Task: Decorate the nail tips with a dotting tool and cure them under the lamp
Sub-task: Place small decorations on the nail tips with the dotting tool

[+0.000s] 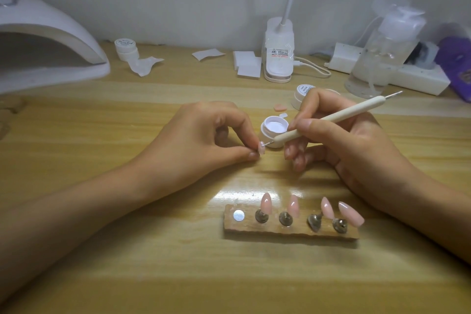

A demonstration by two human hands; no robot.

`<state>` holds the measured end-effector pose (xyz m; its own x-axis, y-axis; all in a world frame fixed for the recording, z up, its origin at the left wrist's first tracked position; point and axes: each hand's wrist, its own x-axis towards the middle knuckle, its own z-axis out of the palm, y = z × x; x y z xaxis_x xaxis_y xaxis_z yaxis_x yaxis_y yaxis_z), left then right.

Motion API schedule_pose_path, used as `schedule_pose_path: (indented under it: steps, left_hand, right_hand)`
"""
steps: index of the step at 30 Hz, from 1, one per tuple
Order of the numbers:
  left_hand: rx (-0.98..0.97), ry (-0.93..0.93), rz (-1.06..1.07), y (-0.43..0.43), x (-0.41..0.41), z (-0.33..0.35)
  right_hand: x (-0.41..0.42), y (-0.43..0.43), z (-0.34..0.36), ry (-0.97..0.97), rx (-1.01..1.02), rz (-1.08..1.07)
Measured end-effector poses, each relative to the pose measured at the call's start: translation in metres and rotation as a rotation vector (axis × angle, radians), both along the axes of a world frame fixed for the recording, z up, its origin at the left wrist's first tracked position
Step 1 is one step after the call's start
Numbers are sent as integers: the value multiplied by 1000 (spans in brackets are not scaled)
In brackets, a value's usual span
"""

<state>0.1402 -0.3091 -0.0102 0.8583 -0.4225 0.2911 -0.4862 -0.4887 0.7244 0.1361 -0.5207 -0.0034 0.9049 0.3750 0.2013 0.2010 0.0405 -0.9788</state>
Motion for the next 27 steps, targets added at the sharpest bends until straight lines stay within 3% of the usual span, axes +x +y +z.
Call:
schedule_pose_path:
  steps: [27]
  left_hand:
    - [3, 3, 3, 0, -1, 0]
  right_hand:
    - [-1, -1, 1, -12, 62, -1]
